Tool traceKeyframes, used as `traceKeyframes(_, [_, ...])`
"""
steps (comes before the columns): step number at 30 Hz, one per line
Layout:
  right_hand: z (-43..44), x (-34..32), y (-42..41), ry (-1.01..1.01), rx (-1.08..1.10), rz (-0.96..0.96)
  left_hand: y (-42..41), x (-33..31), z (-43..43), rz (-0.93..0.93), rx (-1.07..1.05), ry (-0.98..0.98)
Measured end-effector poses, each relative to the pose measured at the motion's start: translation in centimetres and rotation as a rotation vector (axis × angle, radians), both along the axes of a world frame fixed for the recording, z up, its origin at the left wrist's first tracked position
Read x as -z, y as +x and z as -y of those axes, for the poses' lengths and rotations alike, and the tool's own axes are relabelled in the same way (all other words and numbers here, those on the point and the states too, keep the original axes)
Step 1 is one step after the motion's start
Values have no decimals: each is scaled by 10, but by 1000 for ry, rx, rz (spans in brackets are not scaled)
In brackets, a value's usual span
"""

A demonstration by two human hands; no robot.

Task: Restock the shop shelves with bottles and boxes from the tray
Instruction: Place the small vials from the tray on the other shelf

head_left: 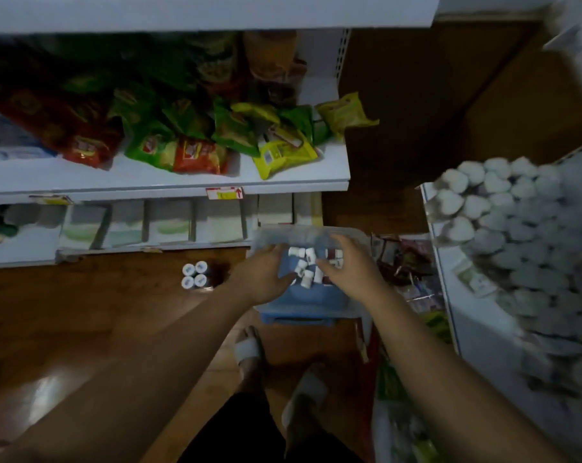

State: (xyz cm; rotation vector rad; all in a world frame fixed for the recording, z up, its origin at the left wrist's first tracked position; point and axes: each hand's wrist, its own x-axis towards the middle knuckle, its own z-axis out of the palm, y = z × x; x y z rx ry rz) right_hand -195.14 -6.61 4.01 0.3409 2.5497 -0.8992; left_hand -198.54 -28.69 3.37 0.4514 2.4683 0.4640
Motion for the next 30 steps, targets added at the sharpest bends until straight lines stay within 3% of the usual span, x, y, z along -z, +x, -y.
traceKeyframes(6, [13,149,-31,-90,116,238,-22,152,-29,290,-68,-98])
traceKeyframes(10, [24,224,-55,32,103,235,-41,222,-42,320,-182,-101])
traceKeyframes(17, [28,277,-78,198,124,197,-61,279,-62,296,-262,-77])
traceKeyframes(22, [28,280,-79,77,250,253,-62,276,-69,300,-331,-31])
traceKeyframes(25, [26,246,-70,-99,370,132,-68,239,-66,304,-401,81])
traceKeyframes(28, [25,171,-55,-291,460,-1,-67,160,-55,236,-508,376])
traceKeyframes(30, [28,107,-45,-464,523,-92,-58,93,-47,327,-654,694])
